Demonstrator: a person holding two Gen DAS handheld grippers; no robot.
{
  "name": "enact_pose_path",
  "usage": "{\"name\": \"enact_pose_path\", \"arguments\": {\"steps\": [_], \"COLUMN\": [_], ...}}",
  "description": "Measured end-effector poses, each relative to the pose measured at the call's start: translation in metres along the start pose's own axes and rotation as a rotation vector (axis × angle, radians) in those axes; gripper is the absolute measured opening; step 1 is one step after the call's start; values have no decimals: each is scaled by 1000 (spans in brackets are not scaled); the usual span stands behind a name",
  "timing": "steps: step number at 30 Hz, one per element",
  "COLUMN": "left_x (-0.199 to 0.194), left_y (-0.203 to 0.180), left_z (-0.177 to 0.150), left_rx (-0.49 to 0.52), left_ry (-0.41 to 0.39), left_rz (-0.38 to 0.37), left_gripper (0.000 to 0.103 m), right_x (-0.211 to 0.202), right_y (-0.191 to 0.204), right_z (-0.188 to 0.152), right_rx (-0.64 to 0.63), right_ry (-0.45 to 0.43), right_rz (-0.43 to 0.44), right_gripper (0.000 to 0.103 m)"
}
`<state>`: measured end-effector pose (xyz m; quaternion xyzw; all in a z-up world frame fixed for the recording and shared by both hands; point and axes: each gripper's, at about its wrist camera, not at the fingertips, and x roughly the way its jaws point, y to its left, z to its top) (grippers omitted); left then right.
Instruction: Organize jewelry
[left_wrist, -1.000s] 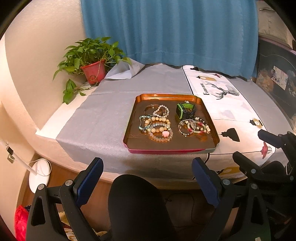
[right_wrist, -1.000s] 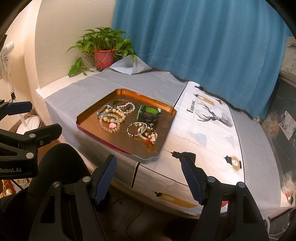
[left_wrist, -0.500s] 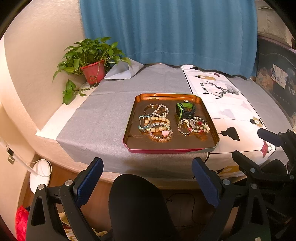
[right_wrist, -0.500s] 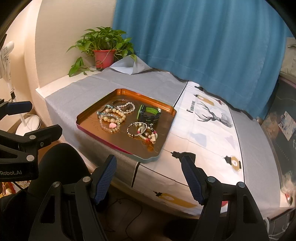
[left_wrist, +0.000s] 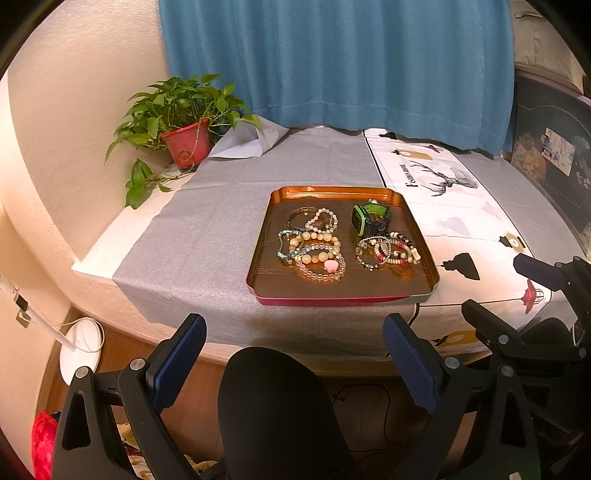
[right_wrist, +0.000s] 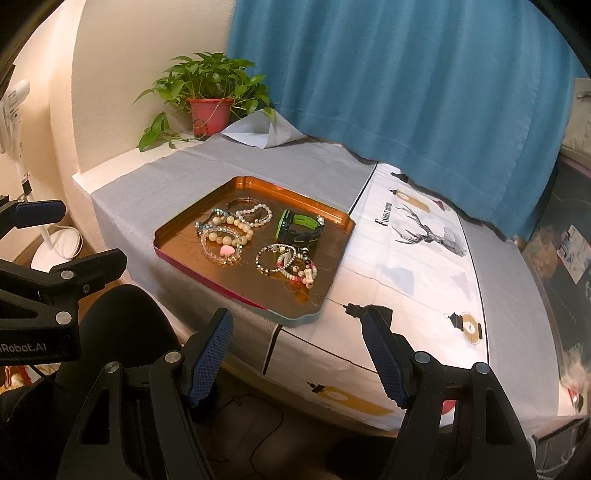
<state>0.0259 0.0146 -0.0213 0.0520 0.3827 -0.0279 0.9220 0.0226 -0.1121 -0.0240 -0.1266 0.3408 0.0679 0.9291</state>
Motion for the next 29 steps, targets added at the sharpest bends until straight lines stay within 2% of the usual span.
{"name": "enact_pose_path", "arguments": {"steps": [19,29], "left_x": [1,3], "left_y": [0,11], "left_z": [0,-1], "left_rx": [0,-8], "left_ry": [1,0], "left_rz": [3,16], "left_gripper": [95,95], "right_x": [0,0], "right_y": [-1,-1], "right_z": [0,1], "right_rx": [0,5], "right_ry": [1,0], "right_rz": [1,3], "right_gripper": [74,74]}}
